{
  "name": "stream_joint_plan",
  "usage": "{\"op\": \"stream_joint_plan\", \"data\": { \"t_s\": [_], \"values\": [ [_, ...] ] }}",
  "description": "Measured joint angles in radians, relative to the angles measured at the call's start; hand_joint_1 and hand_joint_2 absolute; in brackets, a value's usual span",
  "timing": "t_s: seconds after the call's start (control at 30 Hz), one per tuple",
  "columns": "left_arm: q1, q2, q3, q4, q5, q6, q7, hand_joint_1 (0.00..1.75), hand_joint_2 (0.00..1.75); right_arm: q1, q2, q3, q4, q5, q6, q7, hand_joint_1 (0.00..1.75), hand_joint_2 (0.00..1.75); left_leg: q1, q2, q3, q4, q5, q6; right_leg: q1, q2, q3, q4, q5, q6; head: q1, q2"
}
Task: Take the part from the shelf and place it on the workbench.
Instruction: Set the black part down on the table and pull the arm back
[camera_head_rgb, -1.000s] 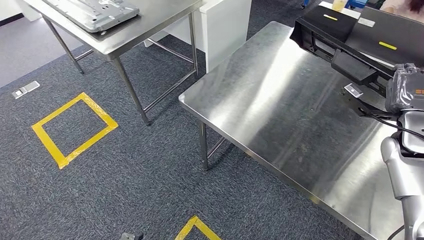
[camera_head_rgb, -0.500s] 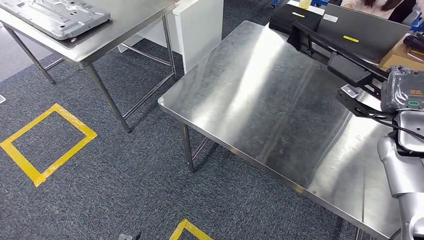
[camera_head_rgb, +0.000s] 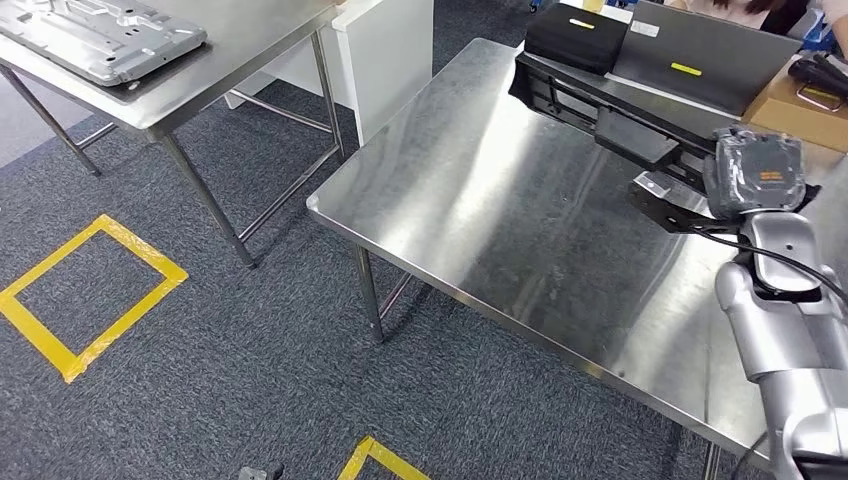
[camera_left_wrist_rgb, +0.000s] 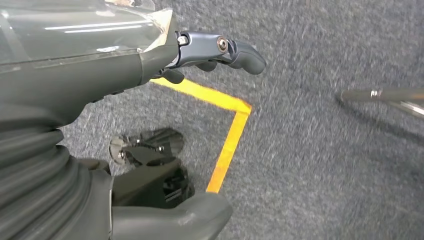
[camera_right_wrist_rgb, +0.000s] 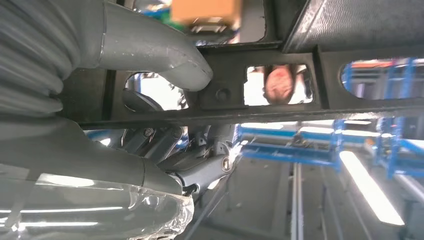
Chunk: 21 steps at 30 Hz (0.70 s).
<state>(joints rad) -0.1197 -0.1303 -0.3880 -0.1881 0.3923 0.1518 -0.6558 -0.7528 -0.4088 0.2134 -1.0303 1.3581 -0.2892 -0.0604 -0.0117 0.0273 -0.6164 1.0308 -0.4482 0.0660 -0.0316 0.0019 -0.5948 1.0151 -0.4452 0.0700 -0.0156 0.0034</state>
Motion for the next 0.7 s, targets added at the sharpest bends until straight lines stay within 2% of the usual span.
{"op": "stream_joint_plan", "data": {
  "t_s": [0.07,0.1,0.2,0.27,0.37,0.53,0.6,0.7],
  "values": [
    [-0.002,0.001,0.000,0.000,-0.004,0.000,0.000,0.00,1.75,-0.019,0.041,0.025,0.029,-0.004,-0.008,-0.017,1.75,1.75,0.003,0.001,-0.011,0.015,-0.001,0.011,0.003,0.003,-0.012,0.016,-0.003,-0.006,0.000,0.000],
    [-0.003,0.001,0.000,0.000,-0.006,0.000,0.000,0.00,1.75,-0.032,0.060,0.037,0.045,-0.005,-0.010,-0.025,1.75,1.75,0.004,0.002,-0.020,0.026,-0.004,0.011,0.005,0.004,-0.023,0.030,-0.007,-0.011,0.000,0.000],
    [-0.005,0.001,0.000,0.000,-0.010,0.003,0.001,0.00,1.75,-0.071,0.105,0.068,0.097,-0.004,-0.016,-0.037,1.75,1.75,0.007,0.001,-0.059,0.072,-0.016,-0.007,0.009,0.002,-0.065,0.082,-0.024,-0.031,0.000,0.000],
    [-0.004,0.001,0.000,0.000,-0.013,0.003,0.001,0.00,1.75,-0.087,0.120,0.081,0.126,-0.002,-0.018,-0.037,1.75,1.75,0.009,-0.001,-0.087,0.107,-0.026,-0.020,0.011,-0.001,-0.094,0.120,-0.035,-0.037,0.001,0.000],
    [-0.004,0.004,0.000,0.000,-0.017,0.000,0.002,0.00,1.75,-0.104,0.131,0.097,0.163,0.005,-0.020,-0.035,1.75,1.75,0.010,-0.002,-0.131,0.160,-0.040,-0.032,0.013,-0.002,-0.138,0.173,-0.049,-0.039,0.001,0.000],
    [-0.004,0.006,-0.001,0.000,-0.025,-0.005,0.002,0.00,1.75,-0.119,0.143,0.117,0.203,0.022,-0.020,-0.028,1.75,1.75,0.011,-0.002,-0.189,0.232,-0.058,-0.036,0.014,-0.002,-0.195,0.242,-0.065,-0.040,0.001,0.000],
    [-0.004,0.006,-0.001,0.000,-0.027,-0.006,0.002,0.00,1.75,-0.124,0.148,0.125,0.215,0.037,-0.023,-0.008,1.75,1.75,0.011,-0.002,-0.201,0.244,-0.060,-0.035,0.015,-0.002,-0.206,0.254,-0.068,-0.040,0.001,0.000],
    [-0.004,0.006,-0.001,0.000,-0.031,-0.007,0.002,0.00,1.75,-0.136,0.148,0.132,0.230,0.061,-0.027,0.025,1.75,1.75,0.009,-0.003,-0.201,0.246,-0.059,-0.034,0.016,-0.002,-0.207,0.254,-0.067,-0.039,0.001,0.000]
  ]
}}
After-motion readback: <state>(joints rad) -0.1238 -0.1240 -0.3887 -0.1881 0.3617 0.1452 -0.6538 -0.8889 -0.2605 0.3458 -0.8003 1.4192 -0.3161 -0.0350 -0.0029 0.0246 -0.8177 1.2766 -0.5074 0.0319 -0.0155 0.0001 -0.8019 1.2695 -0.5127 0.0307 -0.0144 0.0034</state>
